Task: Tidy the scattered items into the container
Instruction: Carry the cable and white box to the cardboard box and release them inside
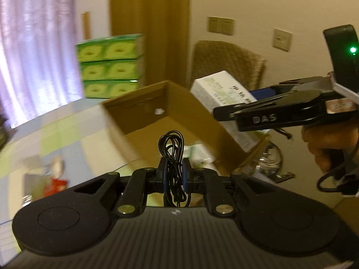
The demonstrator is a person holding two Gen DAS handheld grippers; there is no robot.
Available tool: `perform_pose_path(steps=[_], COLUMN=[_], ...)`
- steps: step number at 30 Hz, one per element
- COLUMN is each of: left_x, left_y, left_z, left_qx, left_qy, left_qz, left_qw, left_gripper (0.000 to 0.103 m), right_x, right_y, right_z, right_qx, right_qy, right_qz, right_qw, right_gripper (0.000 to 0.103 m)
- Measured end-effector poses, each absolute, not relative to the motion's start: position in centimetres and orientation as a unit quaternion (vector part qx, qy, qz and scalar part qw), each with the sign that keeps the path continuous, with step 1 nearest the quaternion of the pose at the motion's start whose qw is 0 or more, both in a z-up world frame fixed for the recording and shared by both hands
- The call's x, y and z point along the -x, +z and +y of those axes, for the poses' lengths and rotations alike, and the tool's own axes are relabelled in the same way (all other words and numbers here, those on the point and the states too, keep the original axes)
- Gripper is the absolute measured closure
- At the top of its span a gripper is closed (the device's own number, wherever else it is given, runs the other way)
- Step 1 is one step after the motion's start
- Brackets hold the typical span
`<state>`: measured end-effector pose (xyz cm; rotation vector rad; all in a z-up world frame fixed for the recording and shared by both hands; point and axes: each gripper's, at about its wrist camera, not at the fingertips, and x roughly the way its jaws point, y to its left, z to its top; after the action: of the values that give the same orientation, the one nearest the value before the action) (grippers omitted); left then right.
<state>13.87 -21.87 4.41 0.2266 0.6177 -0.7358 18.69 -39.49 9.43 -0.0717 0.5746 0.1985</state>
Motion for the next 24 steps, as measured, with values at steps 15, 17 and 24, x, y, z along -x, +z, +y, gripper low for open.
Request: perform_pose_path(steps=[15, 17, 24], left_x=[-19.6, -20.0, -22.1], left_y=[0.4, -0.2, -1.4], left_z=[-28.0, -28.2, -28.0], left_qx=[-0.142, -0.153, -0.201], left_qy=[-0.428, -0.427, -0.376], left_qz=[0.366, 0.369, 0.35], left_qw=[0.814, 0.811, 0.834], left_gripper=[0.094, 0.094, 0.094], right_x=[-20.3, -20.5, -21.1], right_y=[7.5, 7.2, 6.6], right_z=[-42.8, -42.8, -42.7], right_qx=[0.015, 0.016, 0.017], right_qy=[0.084, 0.085, 0.085], right_qz=[0.293, 0.294, 0.299], right_qw=[0.952, 0.952, 0.95], right_gripper=[0.03, 0.03, 0.03])
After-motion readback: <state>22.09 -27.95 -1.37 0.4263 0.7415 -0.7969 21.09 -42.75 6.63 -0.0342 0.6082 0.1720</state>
